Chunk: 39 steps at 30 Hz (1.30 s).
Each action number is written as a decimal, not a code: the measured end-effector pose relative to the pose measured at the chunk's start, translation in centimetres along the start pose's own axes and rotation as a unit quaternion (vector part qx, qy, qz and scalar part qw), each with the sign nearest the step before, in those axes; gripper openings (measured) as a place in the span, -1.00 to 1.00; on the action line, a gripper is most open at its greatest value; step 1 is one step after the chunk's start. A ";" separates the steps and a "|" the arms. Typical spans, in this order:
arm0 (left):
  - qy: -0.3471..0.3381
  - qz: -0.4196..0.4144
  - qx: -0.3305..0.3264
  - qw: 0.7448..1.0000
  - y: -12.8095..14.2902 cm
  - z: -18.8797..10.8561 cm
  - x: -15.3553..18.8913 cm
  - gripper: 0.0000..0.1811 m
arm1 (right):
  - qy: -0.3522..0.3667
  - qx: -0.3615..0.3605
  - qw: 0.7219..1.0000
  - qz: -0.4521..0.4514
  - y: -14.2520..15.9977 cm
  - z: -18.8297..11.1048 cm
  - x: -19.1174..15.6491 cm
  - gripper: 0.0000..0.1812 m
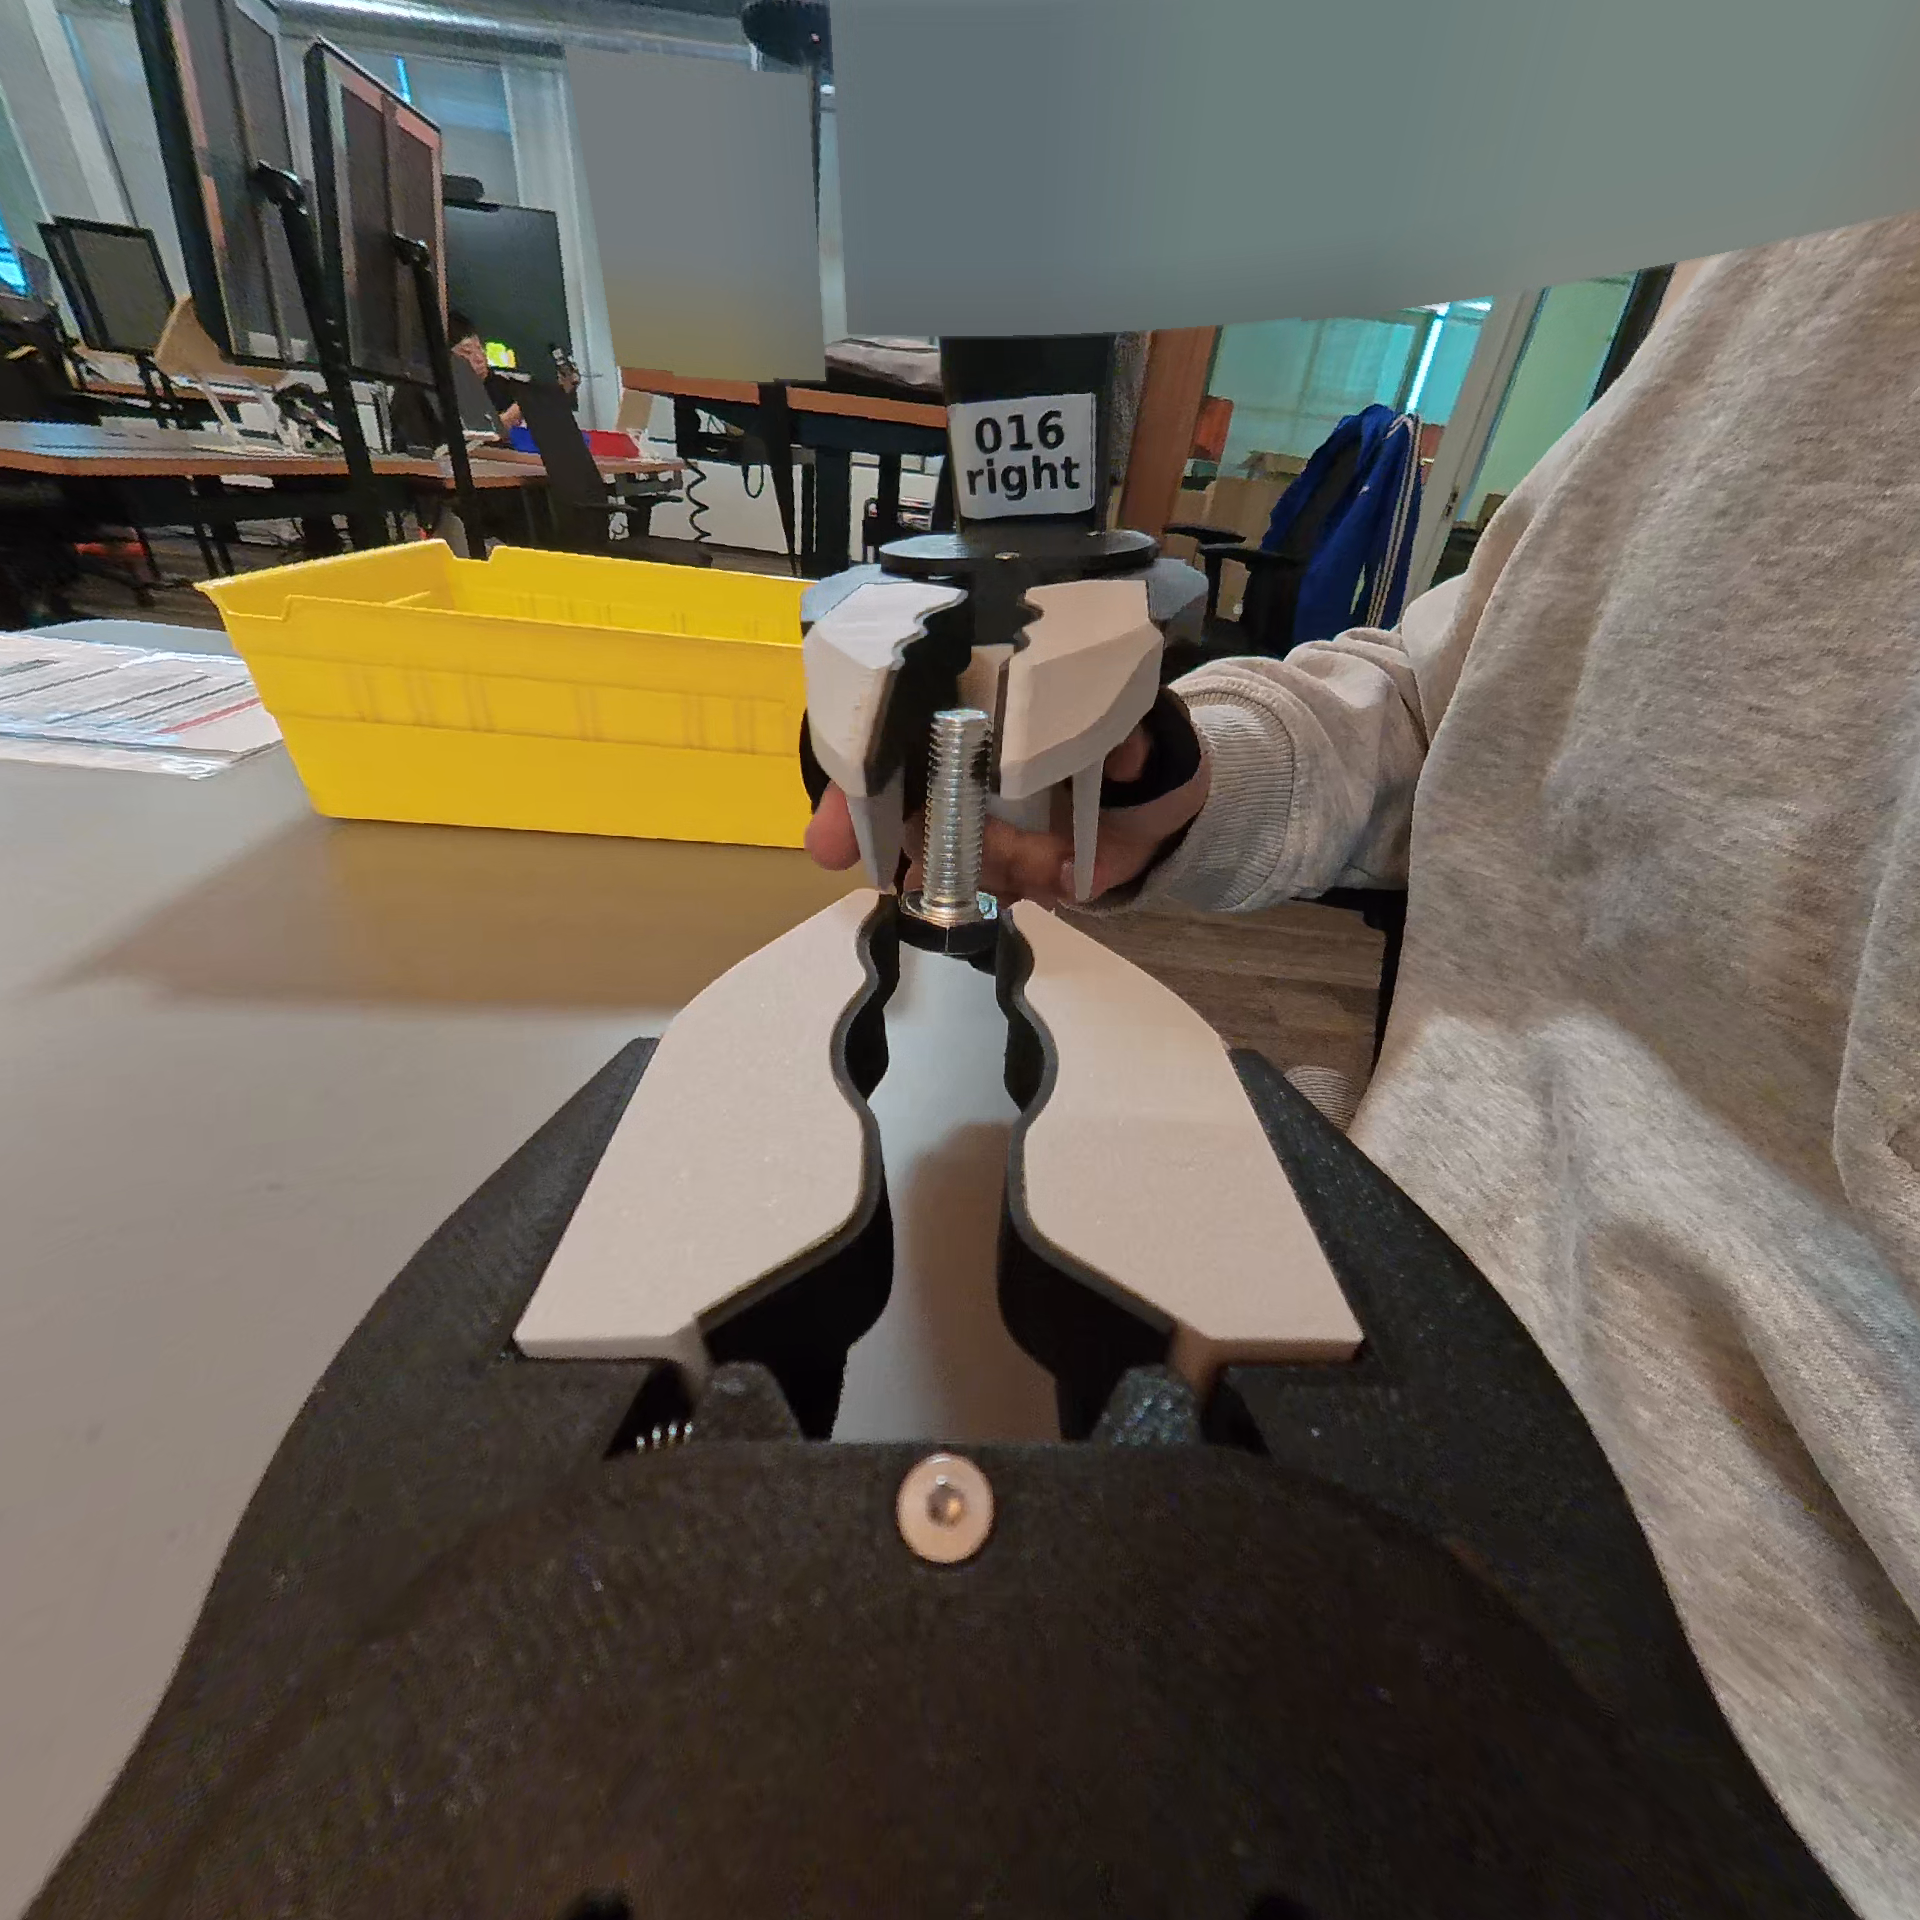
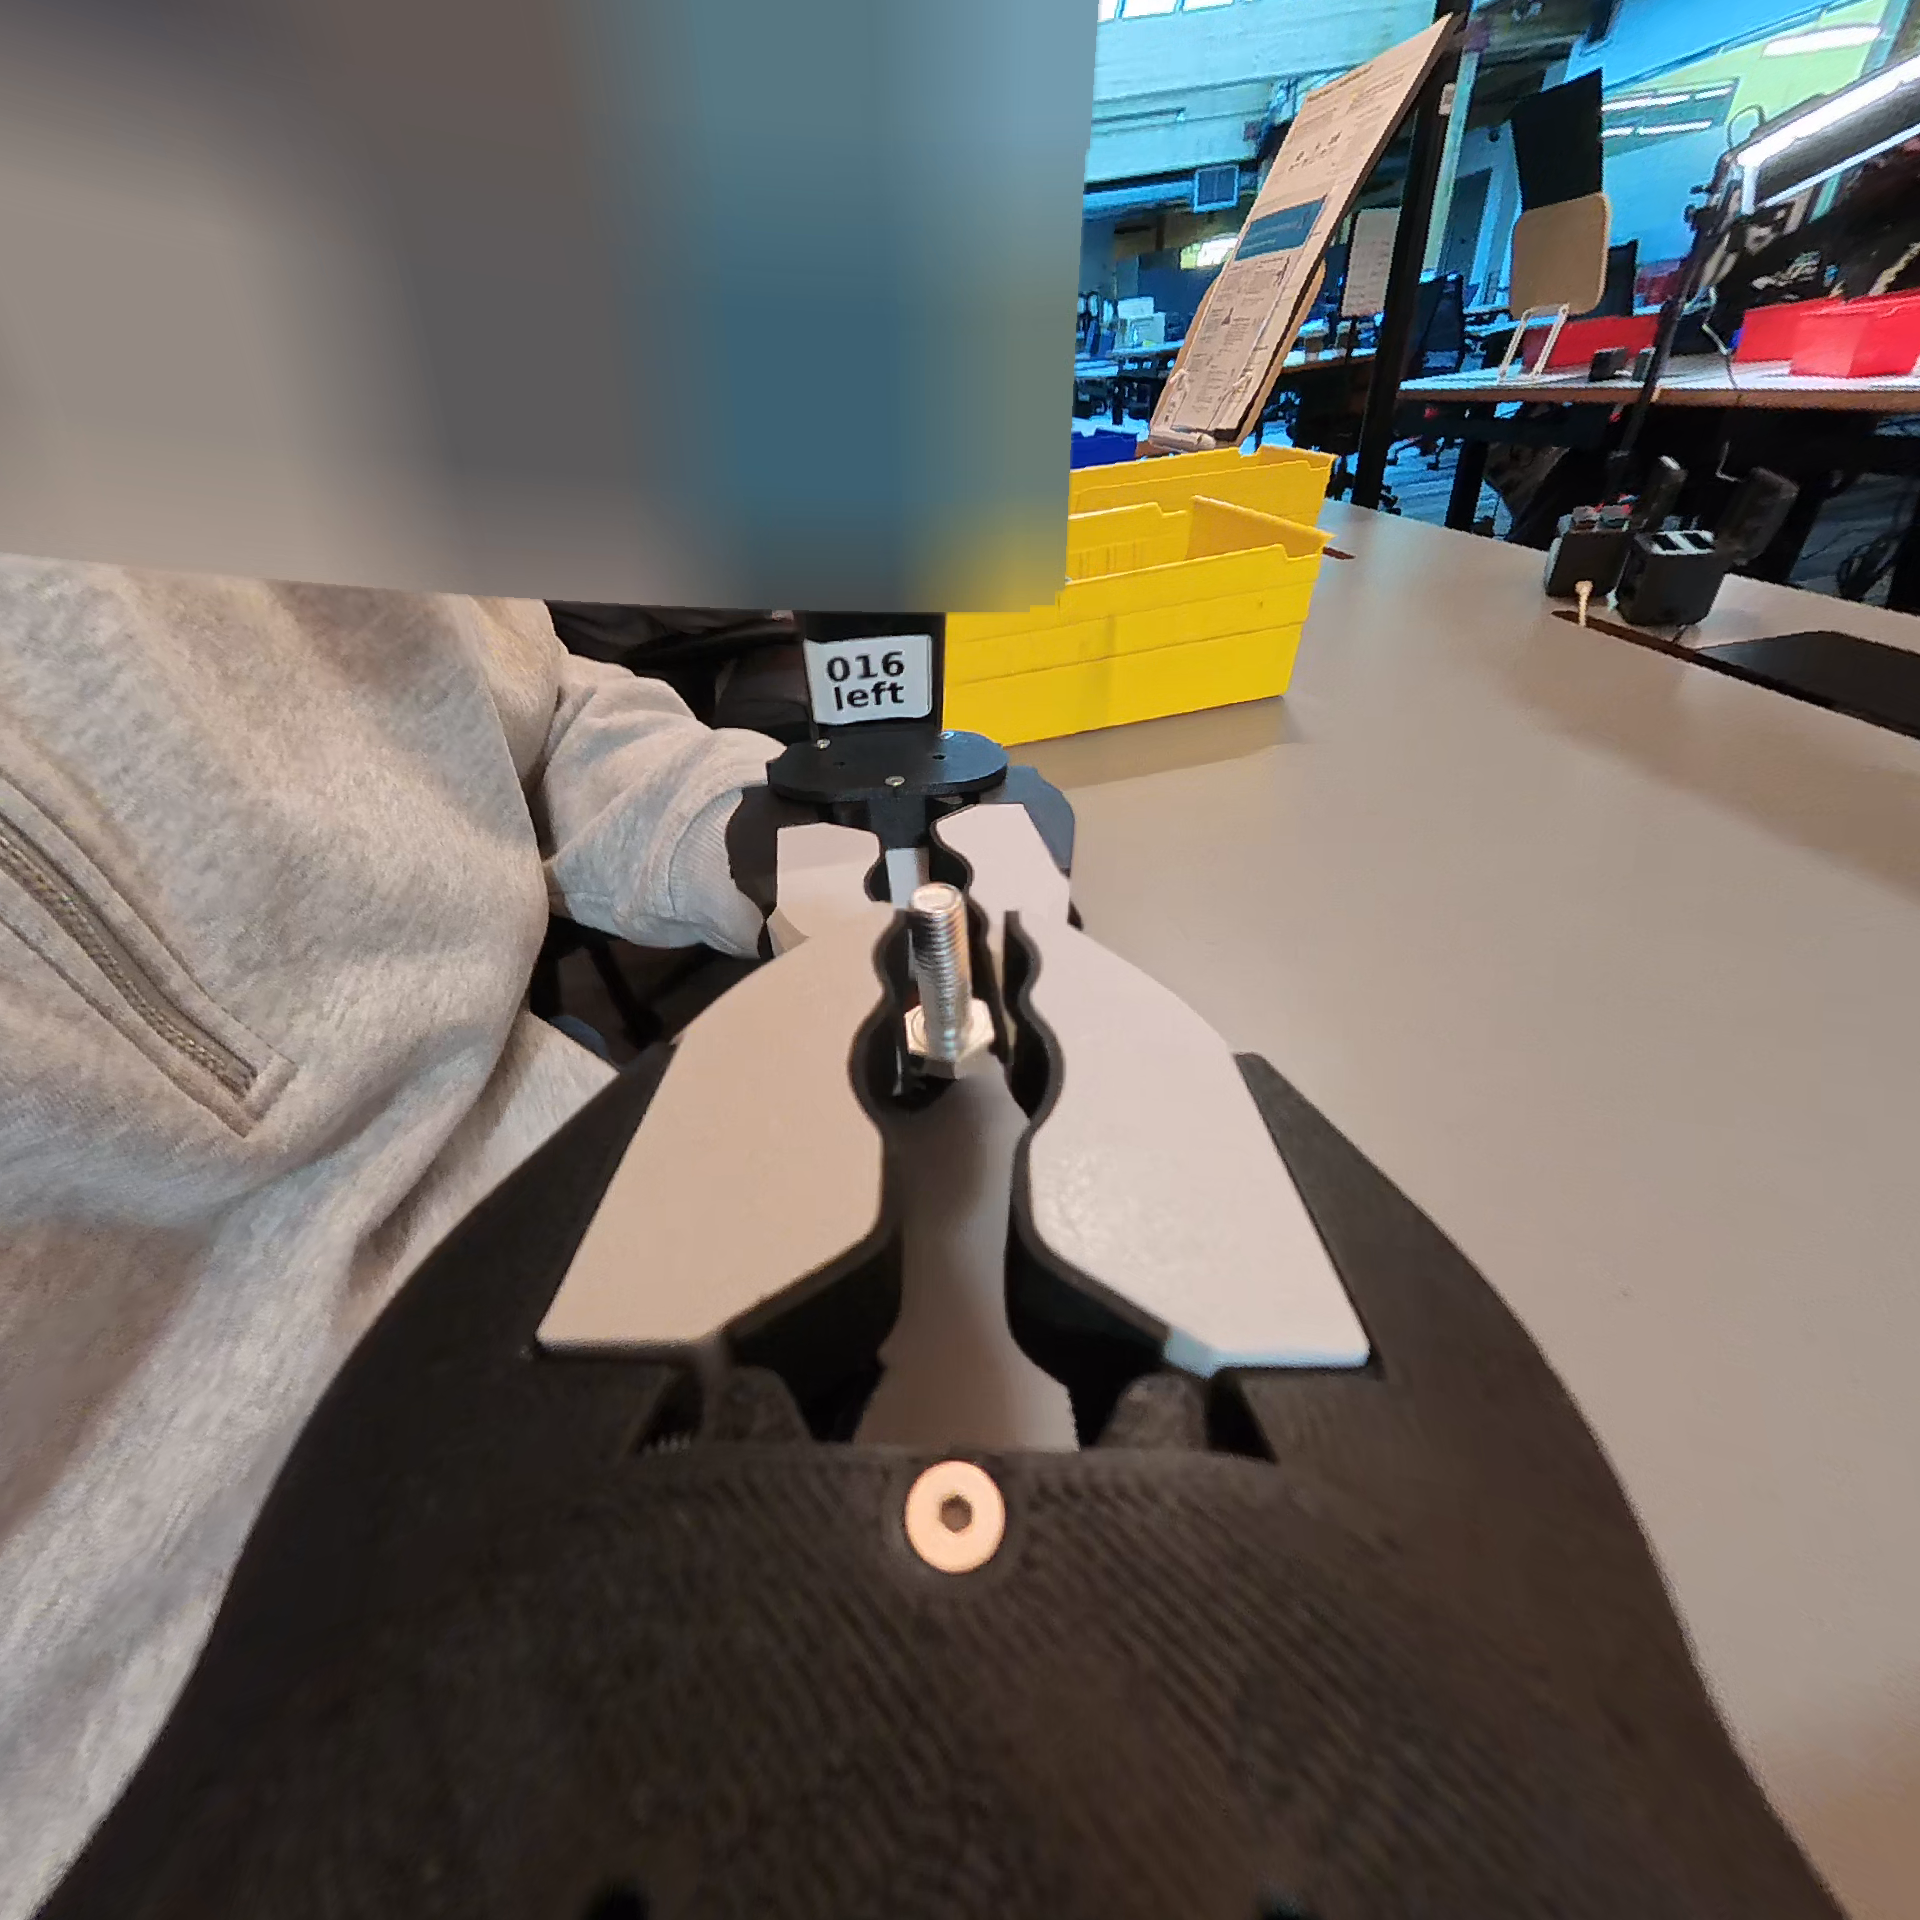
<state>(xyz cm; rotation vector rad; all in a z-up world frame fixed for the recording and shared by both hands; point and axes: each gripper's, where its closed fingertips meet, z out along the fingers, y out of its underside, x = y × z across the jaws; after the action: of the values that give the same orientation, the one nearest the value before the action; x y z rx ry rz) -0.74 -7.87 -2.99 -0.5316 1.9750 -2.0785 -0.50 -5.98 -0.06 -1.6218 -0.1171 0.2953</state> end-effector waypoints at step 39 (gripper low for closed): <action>-0.067 0.025 0.042 0.997 -5.4 -2.4 -0.3 -0.80 | 0.108 -0.110 0.988 0.002 -0.6 4.9 10.6 -0.80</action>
<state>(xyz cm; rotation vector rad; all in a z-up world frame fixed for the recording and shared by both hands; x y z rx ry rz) -1.03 -5.16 2.33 -0.5823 1.8007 -2.0293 8.48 1.47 -0.94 -1.8622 0.0214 0.1106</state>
